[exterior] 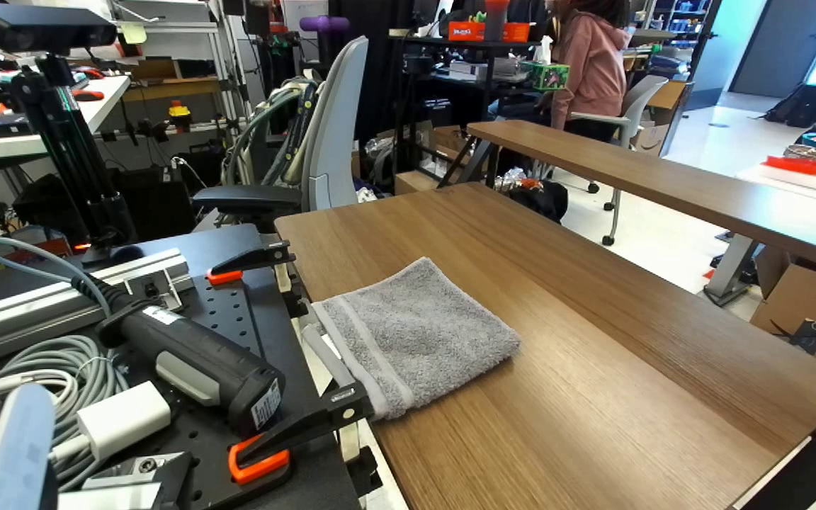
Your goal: Slide the towel backward
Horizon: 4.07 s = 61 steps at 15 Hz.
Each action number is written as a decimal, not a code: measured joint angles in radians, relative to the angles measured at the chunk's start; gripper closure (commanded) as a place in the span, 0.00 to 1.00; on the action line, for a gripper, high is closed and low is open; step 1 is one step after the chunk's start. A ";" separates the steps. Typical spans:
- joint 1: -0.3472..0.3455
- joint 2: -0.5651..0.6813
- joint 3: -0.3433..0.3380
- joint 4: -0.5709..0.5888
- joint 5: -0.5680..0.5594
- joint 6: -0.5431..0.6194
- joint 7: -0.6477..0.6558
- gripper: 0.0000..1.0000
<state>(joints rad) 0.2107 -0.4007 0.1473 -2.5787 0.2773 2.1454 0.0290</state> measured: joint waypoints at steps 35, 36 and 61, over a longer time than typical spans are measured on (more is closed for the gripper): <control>-0.215 0.834 -0.246 0.123 -0.322 0.631 0.108 0.00; -0.217 0.848 -0.246 0.134 -0.314 0.639 0.108 0.00; -0.333 1.205 -0.307 0.737 -0.170 0.640 0.212 0.00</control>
<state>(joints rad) -0.1220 0.8041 -0.1597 -1.8417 0.1071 2.7854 0.2409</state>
